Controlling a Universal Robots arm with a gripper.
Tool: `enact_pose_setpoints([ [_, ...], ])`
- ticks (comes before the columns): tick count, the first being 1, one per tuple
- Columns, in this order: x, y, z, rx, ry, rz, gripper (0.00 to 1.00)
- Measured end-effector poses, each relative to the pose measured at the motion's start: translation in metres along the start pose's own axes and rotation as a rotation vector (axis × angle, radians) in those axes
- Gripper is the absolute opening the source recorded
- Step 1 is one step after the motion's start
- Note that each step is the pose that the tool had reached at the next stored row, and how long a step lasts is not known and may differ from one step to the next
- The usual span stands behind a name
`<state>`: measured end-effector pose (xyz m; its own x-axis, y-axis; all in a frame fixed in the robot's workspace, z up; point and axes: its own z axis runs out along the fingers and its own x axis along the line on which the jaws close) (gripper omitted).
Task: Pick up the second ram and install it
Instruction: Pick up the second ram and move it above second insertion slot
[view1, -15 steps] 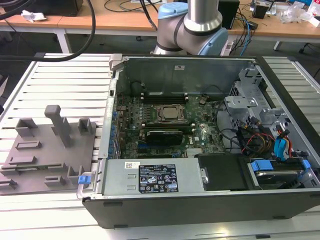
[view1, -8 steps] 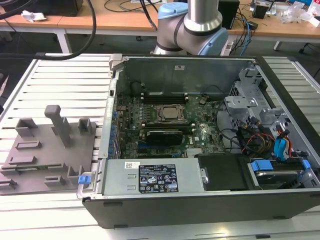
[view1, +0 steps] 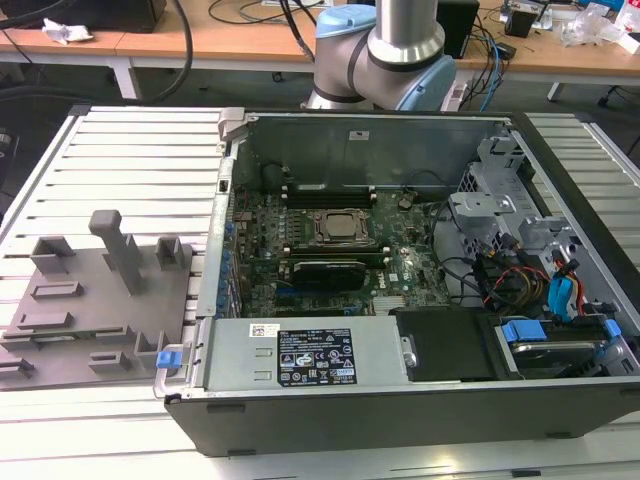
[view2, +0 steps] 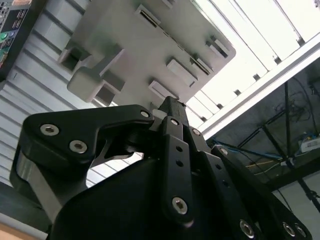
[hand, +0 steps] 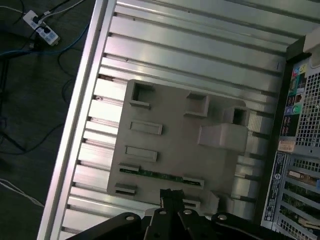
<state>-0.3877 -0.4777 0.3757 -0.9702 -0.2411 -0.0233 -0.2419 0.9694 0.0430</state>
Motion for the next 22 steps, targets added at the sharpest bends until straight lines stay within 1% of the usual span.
enact_pose_setpoints([
  [3, 0.0, 0.0, 0.0, -0.0011, 0.0021, -0.047, 0.11],
  [4, 0.0, 0.0, 0.0, -0.0018, 0.0034, -0.079, 0.11],
  [6, 0.0, 0.0, 0.0, -0.0024, 0.0044, -0.102, 0.11],
  [11, 0.0, 0.0, 0.0, -0.0049, 0.0091, -0.211, 0.11],
  [13, 0.0, 0.0, 0.0, -0.0055, 0.0101, -0.235, 0.11],
  [14, 0.0, 0.0, 0.0, -0.0062, 0.0114, -0.264, 0.11],
  [20, 0.0, 0.0, 0.0, -0.0091, 0.0169, -0.391, 0.11],
  [22, 0.0, 0.0, 0.0, -0.0097, 0.018, -0.416, 0.11],
])
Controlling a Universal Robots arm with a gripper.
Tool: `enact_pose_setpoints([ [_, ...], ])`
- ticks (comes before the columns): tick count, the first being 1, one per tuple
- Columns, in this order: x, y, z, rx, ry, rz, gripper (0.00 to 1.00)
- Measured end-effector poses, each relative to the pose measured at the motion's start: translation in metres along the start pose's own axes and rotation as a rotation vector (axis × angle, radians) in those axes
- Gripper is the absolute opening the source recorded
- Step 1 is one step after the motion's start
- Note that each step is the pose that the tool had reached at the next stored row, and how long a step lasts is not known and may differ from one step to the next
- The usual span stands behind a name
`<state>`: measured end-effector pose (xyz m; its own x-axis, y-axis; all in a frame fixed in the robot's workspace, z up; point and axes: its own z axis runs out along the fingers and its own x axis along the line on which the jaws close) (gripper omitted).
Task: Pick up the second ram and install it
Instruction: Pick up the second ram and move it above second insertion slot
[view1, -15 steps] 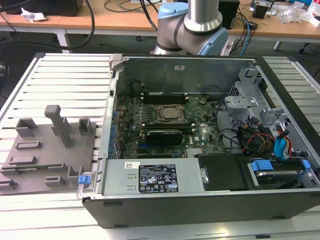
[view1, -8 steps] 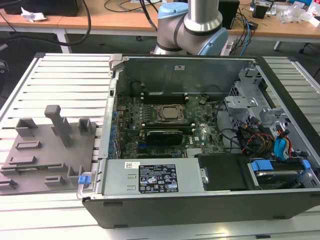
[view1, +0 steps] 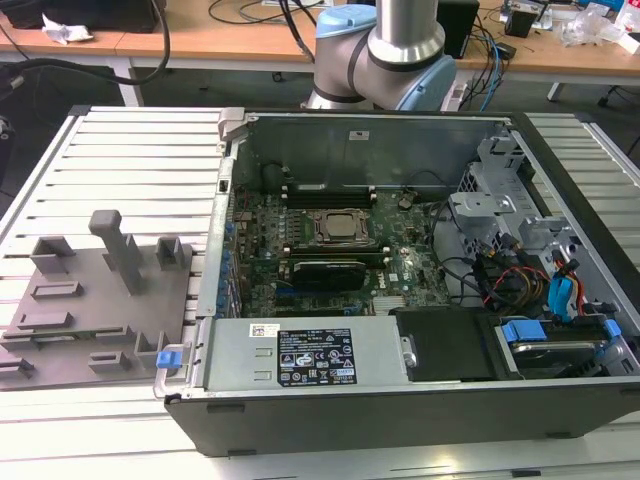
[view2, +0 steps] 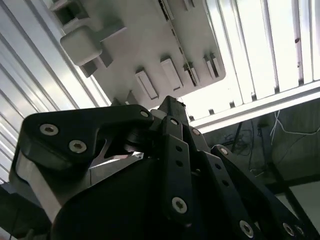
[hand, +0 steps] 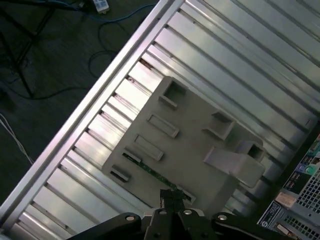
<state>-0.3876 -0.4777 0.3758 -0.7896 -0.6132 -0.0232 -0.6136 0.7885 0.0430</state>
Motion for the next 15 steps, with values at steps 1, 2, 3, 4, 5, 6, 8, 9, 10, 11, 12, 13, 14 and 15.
enact_pose_setpoints([
  [1, 0.0, 0.0, 0.0, -0.0005, 0.001, -0.024, 0.11],
  [2, 0.0, 0.0, 0.0, -0.0013, 0.0023, -0.055, 0.11],
  [3, 0.0, 0.0, 0.0, -0.0019, 0.0034, -0.079, 0.11],
  [4, 0.0, 0.0, 0.0, -0.0021, 0.0039, -0.092, 0.11],
  [5, 0.0, 0.0, 0.0, -0.0024, 0.0043, -0.102, 0.11],
  [6, 0.0, 0.0, 0.0, -0.0029, 0.0052, -0.123, 0.11],
  [8, 0.0, 0.0, 0.0, -0.0034, 0.0063, -0.148, 0.11],
  [9, 0.0, 0.0, 0.0, -0.0041, 0.0075, -0.175, 0.11],
  [10, 0.0, 0.0, 0.0001, -0.0044, 0.0081, -0.191, 0.11],
  [11, 0.0, 0.0, 0.0, -0.0048, 0.0088, -0.204, 0.11],
  [12, 0.0, 0.0, 0.0, -0.0049, 0.0092, -0.215, 0.11],
  [13, 0.0, 0.0, 0.0, -0.0054, 0.01, -0.234, 0.11],
  [14, 0.0, 0.0, 0.0, -0.0059, 0.0109, -0.256, 0.11],
  [15, 0.0, 0.0, 0.0, -0.0062, 0.0114, -0.267, 0.11],
])
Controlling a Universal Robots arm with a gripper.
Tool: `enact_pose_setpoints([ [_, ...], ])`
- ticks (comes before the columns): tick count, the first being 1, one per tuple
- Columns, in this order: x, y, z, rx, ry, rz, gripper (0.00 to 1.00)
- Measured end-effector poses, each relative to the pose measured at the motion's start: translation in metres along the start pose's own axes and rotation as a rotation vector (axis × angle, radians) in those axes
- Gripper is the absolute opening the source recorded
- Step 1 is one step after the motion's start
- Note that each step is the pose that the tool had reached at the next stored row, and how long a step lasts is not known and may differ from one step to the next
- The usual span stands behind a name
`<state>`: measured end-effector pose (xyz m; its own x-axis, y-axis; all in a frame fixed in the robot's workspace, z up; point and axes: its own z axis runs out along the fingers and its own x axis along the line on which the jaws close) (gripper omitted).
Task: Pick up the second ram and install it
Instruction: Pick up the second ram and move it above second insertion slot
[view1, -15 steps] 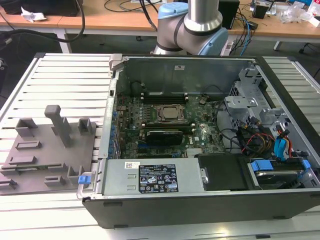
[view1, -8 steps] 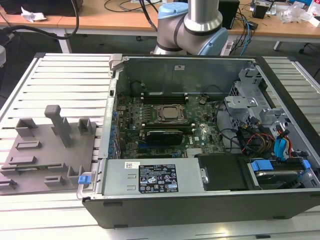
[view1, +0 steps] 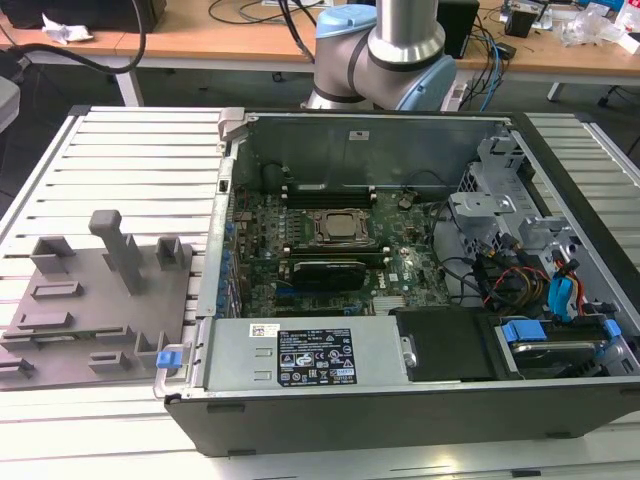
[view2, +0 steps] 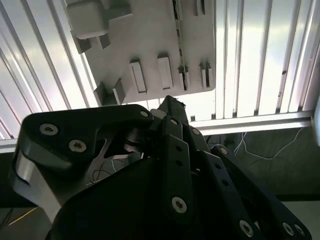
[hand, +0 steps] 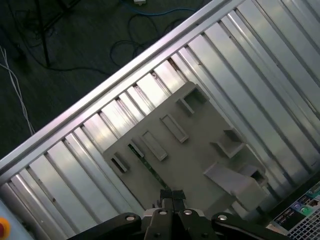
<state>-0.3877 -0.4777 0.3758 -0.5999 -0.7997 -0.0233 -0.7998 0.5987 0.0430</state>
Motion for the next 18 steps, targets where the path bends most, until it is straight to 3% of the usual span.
enact_pose_setpoints([
  [5, 0.0, 0.0, 0.0, -0.0013, 0.0026, -0.058, 0.11],
  [8, 0.0, 0.0, 0.0, -0.0029, 0.0055, -0.128, 0.11],
  [18, 0.0, 0.0, 0.0, -0.0061, 0.0112, -0.262, 0.11],
])
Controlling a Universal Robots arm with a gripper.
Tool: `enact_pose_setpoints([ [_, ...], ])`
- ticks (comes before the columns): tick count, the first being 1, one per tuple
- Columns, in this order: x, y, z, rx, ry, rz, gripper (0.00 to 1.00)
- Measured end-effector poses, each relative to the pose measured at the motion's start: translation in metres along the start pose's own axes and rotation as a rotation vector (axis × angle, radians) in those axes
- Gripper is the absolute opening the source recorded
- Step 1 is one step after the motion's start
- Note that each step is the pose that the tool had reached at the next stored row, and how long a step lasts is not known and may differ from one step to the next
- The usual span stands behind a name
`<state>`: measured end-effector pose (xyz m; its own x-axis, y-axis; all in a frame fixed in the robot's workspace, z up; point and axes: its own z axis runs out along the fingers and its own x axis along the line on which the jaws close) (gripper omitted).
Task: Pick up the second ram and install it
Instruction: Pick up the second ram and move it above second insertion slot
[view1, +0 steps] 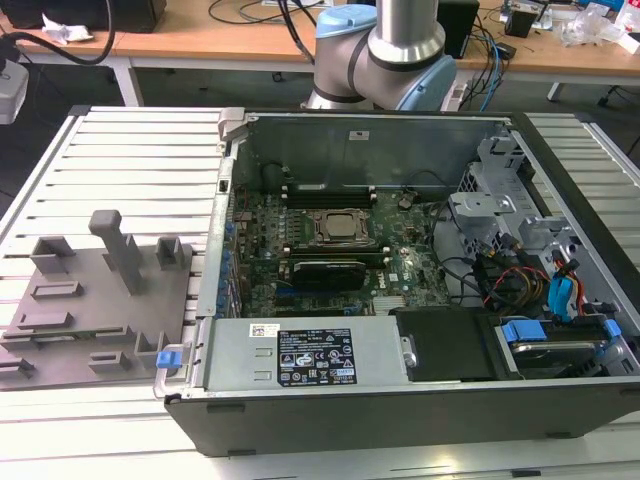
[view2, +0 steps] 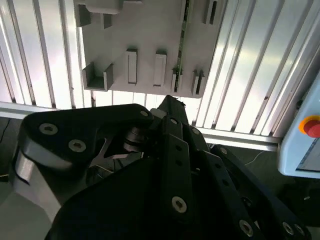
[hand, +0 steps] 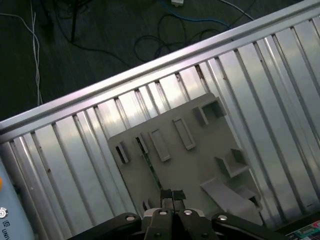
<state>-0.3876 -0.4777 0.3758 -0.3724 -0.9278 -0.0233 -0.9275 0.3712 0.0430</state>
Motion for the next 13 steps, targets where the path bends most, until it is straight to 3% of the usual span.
enact_pose_setpoints([
  [13, 0.0, 0.0, 0.0, -0.0027, 0.005, -0.118, 0.11],
])
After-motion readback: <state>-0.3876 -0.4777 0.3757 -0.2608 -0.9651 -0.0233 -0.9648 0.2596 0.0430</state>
